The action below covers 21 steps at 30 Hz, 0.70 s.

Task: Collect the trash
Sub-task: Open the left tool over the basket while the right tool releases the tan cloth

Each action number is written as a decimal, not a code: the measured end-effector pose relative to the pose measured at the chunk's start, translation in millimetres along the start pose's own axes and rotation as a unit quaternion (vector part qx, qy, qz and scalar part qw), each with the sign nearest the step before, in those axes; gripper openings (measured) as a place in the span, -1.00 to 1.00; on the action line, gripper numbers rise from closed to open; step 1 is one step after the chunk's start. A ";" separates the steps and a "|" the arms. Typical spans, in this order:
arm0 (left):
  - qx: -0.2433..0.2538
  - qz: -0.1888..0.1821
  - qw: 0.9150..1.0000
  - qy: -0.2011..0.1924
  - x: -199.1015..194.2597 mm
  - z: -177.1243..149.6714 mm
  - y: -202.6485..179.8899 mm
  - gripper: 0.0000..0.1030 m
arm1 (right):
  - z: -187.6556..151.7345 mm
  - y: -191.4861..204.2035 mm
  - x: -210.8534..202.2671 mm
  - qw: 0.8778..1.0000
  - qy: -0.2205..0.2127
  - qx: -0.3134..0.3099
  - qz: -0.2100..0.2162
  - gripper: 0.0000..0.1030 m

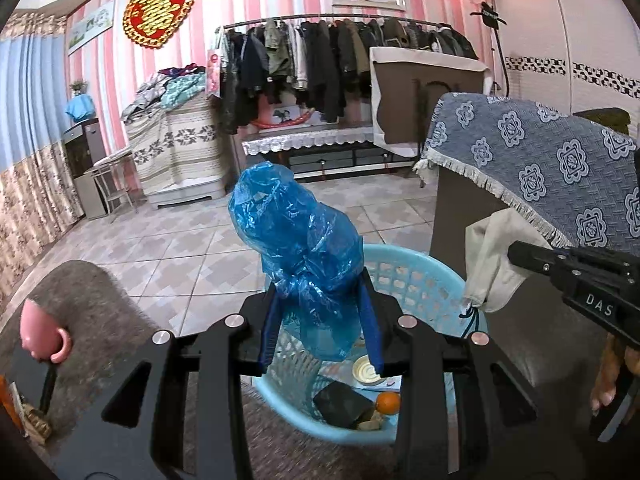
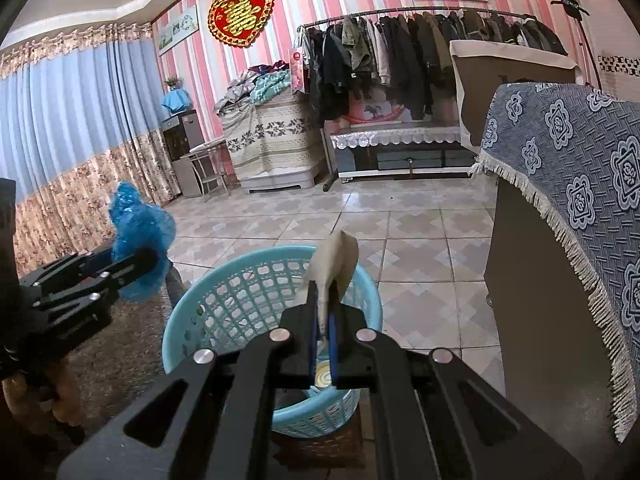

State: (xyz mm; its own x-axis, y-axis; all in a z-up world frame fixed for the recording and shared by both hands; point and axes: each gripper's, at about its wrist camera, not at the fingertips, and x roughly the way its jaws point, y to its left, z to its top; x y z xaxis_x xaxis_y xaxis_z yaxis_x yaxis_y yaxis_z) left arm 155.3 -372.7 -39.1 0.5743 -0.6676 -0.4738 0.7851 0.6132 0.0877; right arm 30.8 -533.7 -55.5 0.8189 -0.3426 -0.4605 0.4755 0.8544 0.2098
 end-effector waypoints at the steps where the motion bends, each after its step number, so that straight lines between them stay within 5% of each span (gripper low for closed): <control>1: 0.001 -0.002 1.000 0.002 4.7 0.0 -1.6 -0.34 | 0.2 -0.6 0.3 1.000 0.000 0.000 0.000 -0.92; 8: -0.018 -0.021 0.999 0.026 38.2 -3.7 0.8 -0.26 | 0.4 -4.1 3.5 1.000 0.001 -0.001 -0.006 -0.92; 14: -0.030 -0.011 0.999 0.043 49.7 -10.5 12.4 0.40 | -1.7 -5.5 8.1 1.000 0.007 0.003 -0.006 -0.91; 21: -0.053 0.037 0.998 0.024 29.2 -11.4 39.8 0.72 | 0.5 8.7 15.5 1.000 0.008 -0.007 0.003 -0.91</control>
State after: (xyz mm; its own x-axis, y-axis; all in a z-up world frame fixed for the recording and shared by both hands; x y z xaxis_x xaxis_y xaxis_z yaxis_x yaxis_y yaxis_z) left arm 200.6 -363.0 -59.4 0.6165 -0.5993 -0.5107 0.7101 0.7034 0.0318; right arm 47.8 -531.8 -60.4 0.8162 -0.3309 -0.4736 0.4656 0.8621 0.1999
